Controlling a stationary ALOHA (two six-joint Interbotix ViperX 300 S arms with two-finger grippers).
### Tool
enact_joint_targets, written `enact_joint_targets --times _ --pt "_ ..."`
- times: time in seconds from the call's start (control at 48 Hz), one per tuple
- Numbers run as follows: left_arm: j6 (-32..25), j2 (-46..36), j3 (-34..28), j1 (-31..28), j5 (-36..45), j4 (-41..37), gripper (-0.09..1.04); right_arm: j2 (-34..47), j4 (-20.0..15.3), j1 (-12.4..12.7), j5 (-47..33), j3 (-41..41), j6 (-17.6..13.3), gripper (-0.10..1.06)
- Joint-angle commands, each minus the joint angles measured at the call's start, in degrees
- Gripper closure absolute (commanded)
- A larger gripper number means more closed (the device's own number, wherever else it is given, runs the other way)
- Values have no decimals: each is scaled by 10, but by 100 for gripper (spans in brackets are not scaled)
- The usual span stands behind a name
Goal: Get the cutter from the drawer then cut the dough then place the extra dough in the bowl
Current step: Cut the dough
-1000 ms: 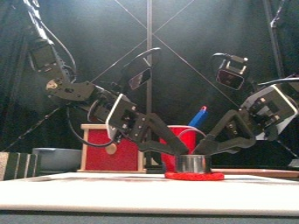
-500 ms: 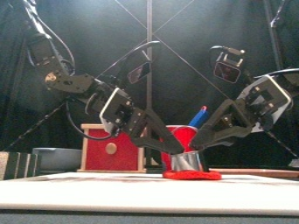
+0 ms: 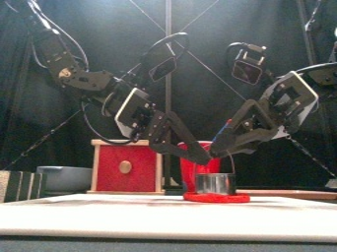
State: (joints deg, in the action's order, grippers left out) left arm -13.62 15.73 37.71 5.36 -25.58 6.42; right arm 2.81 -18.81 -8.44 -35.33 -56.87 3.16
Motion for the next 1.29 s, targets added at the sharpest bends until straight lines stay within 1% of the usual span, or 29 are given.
enact_joint_targets --times 0.021,0.208,0.375,0.458,0.583,0.708,0.854,1.0,1.125,1.292 --pt "0 -33 9 -2 2 0 17 -28 2 8 46 18 1 12" --pt "1 -58 43 -7 4 9 17 -48 3 12 76 28 3 10" --pt "-1 -48 47 -9 -3 11 19 -67 6 25 106 34 1 9" --pt "-3 -34 46 -10 -17 10 19 -81 6 35 161 45 -3 9" --pt "-14 -5 48 -11 -81 11 19 -97 10 55 272 71 -2 9" --pt "-19 17 50 -13 -127 11 19 -104 17 61 355 102 -4 9" --pt "-22 27 49 -19 -135 11 19 -101 22 66 418 128 -8 9" --pt "-22 32 49 -21 -139 10 22 -95 26 70 454 149 -8 9" --pt "-22 42 47 -21 -140 11 27 -86 33 76 463 158 -9 9" --pt "-22 50 44 -21 -140 11 29 -72 36 78 468 167 -9 9"
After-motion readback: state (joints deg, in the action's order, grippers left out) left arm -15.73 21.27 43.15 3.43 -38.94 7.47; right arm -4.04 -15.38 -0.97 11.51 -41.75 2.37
